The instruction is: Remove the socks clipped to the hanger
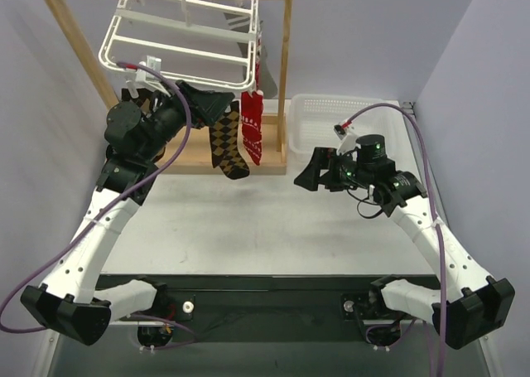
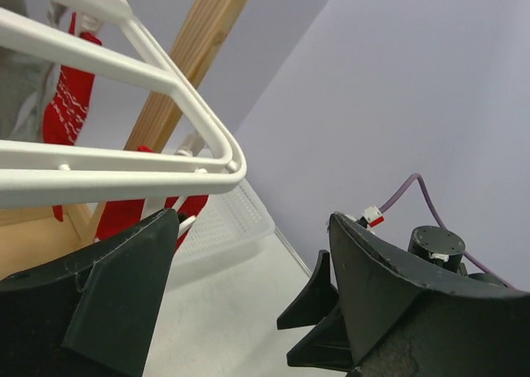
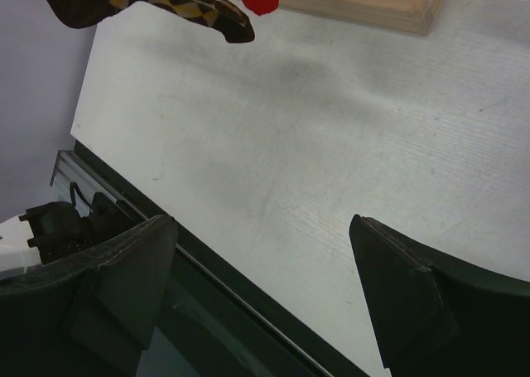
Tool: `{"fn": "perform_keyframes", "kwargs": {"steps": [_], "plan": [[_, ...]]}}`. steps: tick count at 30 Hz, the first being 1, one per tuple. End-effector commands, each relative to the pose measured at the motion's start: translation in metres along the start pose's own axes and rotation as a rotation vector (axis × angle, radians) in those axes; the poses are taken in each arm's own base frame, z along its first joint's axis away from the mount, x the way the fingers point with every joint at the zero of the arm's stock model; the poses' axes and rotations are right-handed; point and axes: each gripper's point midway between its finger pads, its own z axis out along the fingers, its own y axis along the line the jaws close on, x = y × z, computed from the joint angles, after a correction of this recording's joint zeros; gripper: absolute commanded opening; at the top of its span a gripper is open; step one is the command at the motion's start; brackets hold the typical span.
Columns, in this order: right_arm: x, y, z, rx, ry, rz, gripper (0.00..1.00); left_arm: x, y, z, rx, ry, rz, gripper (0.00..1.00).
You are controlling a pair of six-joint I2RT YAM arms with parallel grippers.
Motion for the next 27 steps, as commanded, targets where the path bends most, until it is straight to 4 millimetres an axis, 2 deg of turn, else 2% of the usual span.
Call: {"fn": "perform_keyframes", "kwargs": {"steps": [1,3,7,11,12,13,14,15,16,17,18,21,22,23,24,25,26,27], "plan": [[-0.025,0.029,-0.002,-0.089,-0.045,-0.062,0.89,-0.040,-0.025,-0.017,0.030,-0.131,0.066,0.83],[-0.030,0.037,-0.004,-0.109,-0.054,-0.076,0.89,-0.039,-0.024,-0.020,0.030,-0.123,0.112,0.82],[-0.032,0.050,-0.004,-0.148,-0.065,-0.098,0.89,-0.032,-0.016,-0.031,-0.011,-0.110,0.166,0.74],[-0.031,0.058,-0.001,-0.170,-0.059,-0.113,0.89,-0.026,-0.007,-0.055,-0.081,-0.106,0.189,0.66],[-0.032,0.060,-0.001,-0.174,-0.061,-0.118,0.89,-0.021,0.001,-0.061,-0.121,-0.098,0.198,0.65],[-0.032,0.062,-0.001,-0.179,-0.063,-0.120,0.89,-0.019,0.020,-0.071,-0.223,-0.102,0.189,0.65],[-0.032,0.065,0.001,-0.189,-0.058,-0.125,0.89,-0.021,0.023,-0.084,-0.266,-0.125,0.187,0.65],[-0.033,0.068,0.002,-0.194,-0.060,-0.128,0.89,-0.016,0.038,-0.090,-0.328,-0.127,0.173,0.65],[-0.036,0.071,0.004,-0.205,-0.069,-0.134,0.89,-0.017,0.053,-0.097,-0.406,-0.149,0.171,0.67],[-0.034,0.075,0.007,-0.215,-0.059,-0.137,0.88,-0.017,0.056,-0.100,-0.422,-0.155,0.175,0.73],[-0.035,0.078,0.009,-0.221,-0.057,-0.138,0.88,-0.017,0.060,-0.100,-0.431,-0.149,0.193,0.81],[-0.035,0.090,0.013,-0.247,-0.050,-0.160,0.88,-0.008,0.071,-0.082,-0.404,-0.074,0.209,0.92],[-0.037,0.093,0.013,-0.253,-0.054,-0.169,0.88,-0.017,0.072,-0.078,-0.381,-0.067,0.197,0.92],[-0.037,0.095,0.014,-0.255,-0.054,-0.176,0.88,-0.013,0.083,-0.067,-0.357,-0.035,0.170,0.92],[-0.036,0.098,0.014,-0.259,-0.054,-0.182,0.88,-0.004,0.068,-0.060,-0.223,0.018,0.122,0.92],[-0.036,0.099,0.014,-0.261,-0.054,-0.182,0.88,-0.018,0.069,-0.056,-0.177,-0.026,0.130,0.93],[-0.038,0.102,0.012,-0.268,-0.060,-0.186,0.88,-0.013,0.075,-0.050,-0.148,-0.016,0.110,0.94],[-0.036,0.104,0.012,-0.272,-0.057,-0.192,0.88,-0.011,0.073,-0.047,-0.114,0.002,0.083,0.94]]}}
